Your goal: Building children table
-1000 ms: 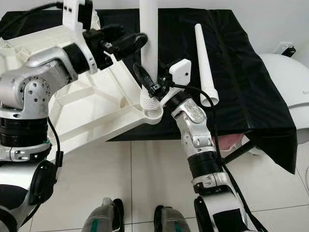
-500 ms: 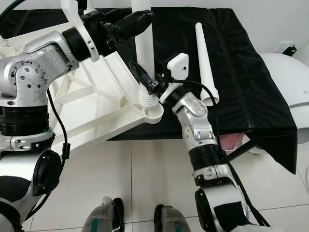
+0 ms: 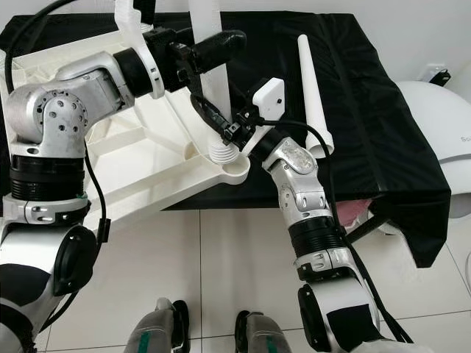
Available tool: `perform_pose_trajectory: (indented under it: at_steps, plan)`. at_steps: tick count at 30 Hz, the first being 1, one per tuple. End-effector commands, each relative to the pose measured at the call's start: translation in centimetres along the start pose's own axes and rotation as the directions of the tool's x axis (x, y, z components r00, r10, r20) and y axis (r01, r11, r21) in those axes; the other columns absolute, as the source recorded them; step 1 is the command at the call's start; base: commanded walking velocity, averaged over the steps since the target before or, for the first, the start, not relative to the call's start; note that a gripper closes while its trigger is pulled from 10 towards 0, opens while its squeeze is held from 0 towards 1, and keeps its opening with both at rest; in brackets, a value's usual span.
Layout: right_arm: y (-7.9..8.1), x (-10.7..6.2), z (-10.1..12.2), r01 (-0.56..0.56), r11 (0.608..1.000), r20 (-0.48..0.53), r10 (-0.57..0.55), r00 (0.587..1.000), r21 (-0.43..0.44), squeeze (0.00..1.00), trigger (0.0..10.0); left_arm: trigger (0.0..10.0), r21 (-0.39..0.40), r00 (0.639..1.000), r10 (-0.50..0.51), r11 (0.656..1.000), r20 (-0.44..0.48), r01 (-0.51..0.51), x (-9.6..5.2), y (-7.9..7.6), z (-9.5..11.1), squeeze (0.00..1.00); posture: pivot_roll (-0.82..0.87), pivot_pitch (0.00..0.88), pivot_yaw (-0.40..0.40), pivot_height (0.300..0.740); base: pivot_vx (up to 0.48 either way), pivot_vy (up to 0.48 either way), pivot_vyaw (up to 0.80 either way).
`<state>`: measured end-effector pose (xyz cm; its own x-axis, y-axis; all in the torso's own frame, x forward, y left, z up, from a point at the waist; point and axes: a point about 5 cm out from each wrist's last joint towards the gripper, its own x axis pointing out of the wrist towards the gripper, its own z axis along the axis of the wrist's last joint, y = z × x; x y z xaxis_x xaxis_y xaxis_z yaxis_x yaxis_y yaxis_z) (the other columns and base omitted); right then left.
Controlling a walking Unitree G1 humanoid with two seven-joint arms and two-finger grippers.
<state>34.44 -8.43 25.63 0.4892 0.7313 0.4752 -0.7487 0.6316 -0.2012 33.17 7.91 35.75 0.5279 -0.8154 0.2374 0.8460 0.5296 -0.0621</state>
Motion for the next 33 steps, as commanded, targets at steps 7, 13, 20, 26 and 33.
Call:
perform_pose_trajectory:
  at_steps: [7, 13, 20, 26, 33]
  plan:
    - [0.2, 0.0, 0.4, -0.023, 1.0, 0.01, 0.023, 1.0, -0.007, 0.0, 10.0, 5.1, 0.038, 1.0, 0.005, 0.999, -0.02, -0.005, 0.2, 0.0, 0.2, 0.0, 0.0, 0.172, -0.021, 0.74, 0.0, 0.0, 0.0]
    - [0.3, -0.1, 0.3, -0.021, 1.0, 0.008, 0.021, 1.0, -0.007, 0.0, 10.0, 2.6, 0.033, 1.0, 0.012, 0.999, -0.018, -0.012, 0.3, 0.1, 0.2, 0.0, 0.0, 0.172, -0.02, 0.74, 0.0, 0.0, 0.0]
    - [0.3, -0.2, 0.2, -0.021, 1.0, 0.004, 0.021, 1.0, -0.007, 0.0, 10.0, 3.0, 0.048, 1.0, -0.008, 0.999, -0.015, 0.008, 0.1, -0.3, 0.3, 0.0, 0.0, 0.156, -0.028, 0.74, 0.0, 0.0, 0.0]
    - [0.3, -0.1, 0.1, -0.03, 0.999, -0.009, 0.03, 1.0, -0.012, 0.0, 10.0, 1.3, 0.077, 0.999, -0.033, 0.996, -0.024, 0.034, 0.0, -1.0, 0.5, 0.0, 0.0, 0.15, -0.033, 0.74, 0.0, 0.0, 0.0]
    - [0.2, -0.1, 0.0, -0.038, 0.999, -0.025, 0.038, 0.999, -0.014, 0.0, 10.0, 10.0, 0.096, 0.998, -0.062, 0.993, -0.024, 0.064, 0.1, -1.6, 0.6, 0.0, 0.0, 0.139, -0.039, 0.74, 0.0, 0.0, 0.0]
